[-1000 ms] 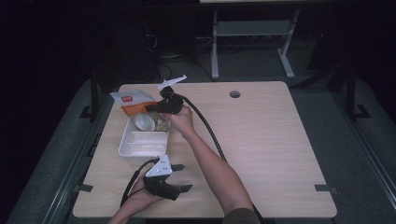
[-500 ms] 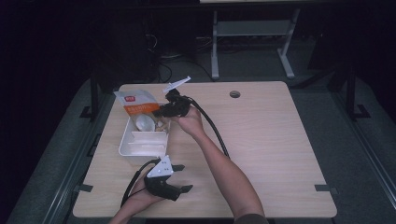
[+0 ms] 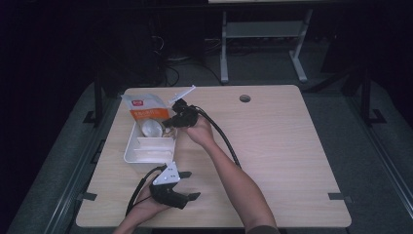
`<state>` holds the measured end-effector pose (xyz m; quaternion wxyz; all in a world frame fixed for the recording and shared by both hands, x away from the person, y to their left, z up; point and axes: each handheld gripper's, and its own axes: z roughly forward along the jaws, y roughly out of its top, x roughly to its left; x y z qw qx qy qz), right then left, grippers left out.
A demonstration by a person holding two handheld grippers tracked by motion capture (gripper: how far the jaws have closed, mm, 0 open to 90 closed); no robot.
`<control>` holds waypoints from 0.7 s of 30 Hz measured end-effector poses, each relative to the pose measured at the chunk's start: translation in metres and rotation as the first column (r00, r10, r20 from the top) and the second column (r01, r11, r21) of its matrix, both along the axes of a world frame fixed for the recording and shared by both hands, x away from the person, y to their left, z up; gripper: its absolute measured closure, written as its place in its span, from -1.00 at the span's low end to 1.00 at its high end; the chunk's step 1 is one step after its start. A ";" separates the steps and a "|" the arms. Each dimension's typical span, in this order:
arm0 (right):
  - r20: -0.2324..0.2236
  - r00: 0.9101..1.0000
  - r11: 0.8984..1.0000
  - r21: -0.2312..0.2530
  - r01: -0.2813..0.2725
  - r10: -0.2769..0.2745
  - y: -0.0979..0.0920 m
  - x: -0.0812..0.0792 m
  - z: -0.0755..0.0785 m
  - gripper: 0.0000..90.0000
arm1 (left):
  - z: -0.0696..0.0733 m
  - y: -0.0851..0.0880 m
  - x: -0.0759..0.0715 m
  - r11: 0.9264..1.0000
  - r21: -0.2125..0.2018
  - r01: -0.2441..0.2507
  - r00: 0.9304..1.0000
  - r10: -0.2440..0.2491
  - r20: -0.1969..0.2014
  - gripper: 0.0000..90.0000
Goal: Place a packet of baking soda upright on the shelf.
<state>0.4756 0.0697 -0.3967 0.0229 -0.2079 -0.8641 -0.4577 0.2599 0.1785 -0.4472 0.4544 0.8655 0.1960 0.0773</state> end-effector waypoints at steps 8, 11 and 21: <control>0.001 1.000 0.997 -0.075 -0.005 0.006 0.000 -0.001 -0.010 0.92 | -0.001 -0.002 -0.001 1.000 0.010 0.009 1.000 -0.009 -0.004 -0.46; 0.021 1.000 0.995 -0.096 -0.005 0.007 0.001 -0.003 -0.010 0.96 | -0.001 -0.002 -0.001 1.000 0.011 0.012 1.000 -0.012 -0.003 -0.46; -0.001 1.000 0.995 -0.098 0.009 -0.009 -0.001 -0.001 -0.014 0.78 | -0.001 -0.002 -0.001 1.000 0.015 0.014 1.000 -0.013 -0.002 -0.46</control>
